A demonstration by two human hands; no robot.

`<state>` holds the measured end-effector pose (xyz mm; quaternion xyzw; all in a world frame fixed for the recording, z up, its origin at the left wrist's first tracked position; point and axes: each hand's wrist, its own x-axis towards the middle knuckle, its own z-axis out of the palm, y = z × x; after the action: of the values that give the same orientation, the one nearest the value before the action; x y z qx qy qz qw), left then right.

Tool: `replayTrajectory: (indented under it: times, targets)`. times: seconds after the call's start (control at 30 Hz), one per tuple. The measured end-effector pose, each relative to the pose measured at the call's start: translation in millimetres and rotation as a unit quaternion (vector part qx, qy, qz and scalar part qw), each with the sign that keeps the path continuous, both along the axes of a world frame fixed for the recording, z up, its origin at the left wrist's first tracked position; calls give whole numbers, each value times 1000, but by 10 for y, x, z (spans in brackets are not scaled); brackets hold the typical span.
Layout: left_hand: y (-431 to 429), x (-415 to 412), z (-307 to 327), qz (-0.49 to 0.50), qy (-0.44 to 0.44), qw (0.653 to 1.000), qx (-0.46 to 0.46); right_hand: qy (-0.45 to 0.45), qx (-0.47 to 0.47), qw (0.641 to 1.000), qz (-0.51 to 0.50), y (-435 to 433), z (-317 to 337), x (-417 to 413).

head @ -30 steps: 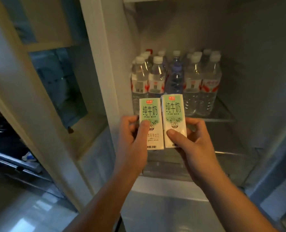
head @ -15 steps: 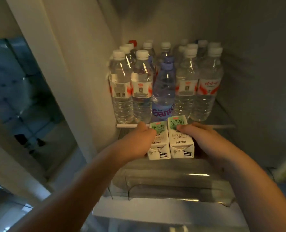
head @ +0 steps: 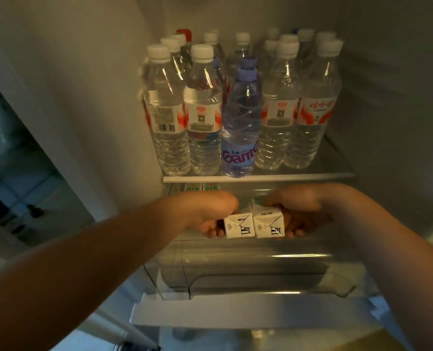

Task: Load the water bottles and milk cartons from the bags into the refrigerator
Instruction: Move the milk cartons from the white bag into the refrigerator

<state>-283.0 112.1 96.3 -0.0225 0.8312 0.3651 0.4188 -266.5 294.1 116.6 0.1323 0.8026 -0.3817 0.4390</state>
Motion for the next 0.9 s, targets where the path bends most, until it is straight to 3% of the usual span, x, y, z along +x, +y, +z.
replayTrajectory:
  times: [0.23, 0.37, 0.53, 0.67, 0.8, 0.9]
  targets:
    - [89, -142, -243, -2, -70, 997, -25, -94, 44, 993, 50, 41, -156, -261]
    - [122, -132, -284, -17, -58, 998, -32, -122, 47, 986, 101, 35, -209, -312]
    - [143, -153, -352, -26, 12, 998, -53, -80, 88, 983, 143, -5, -377, -361]
    - [83, -238, -369, -176, 188, 948, -189, -59, 107, 980, 156, -31, -502, -349]
    - [76, -200, -298, -251, 201, 918, -234, -14, 160, 965, 208, -59, -501, -316]
    - [110, -128, -270, -313, 232, 859, -331, 23, 198, 947, 253, -92, -492, -288]
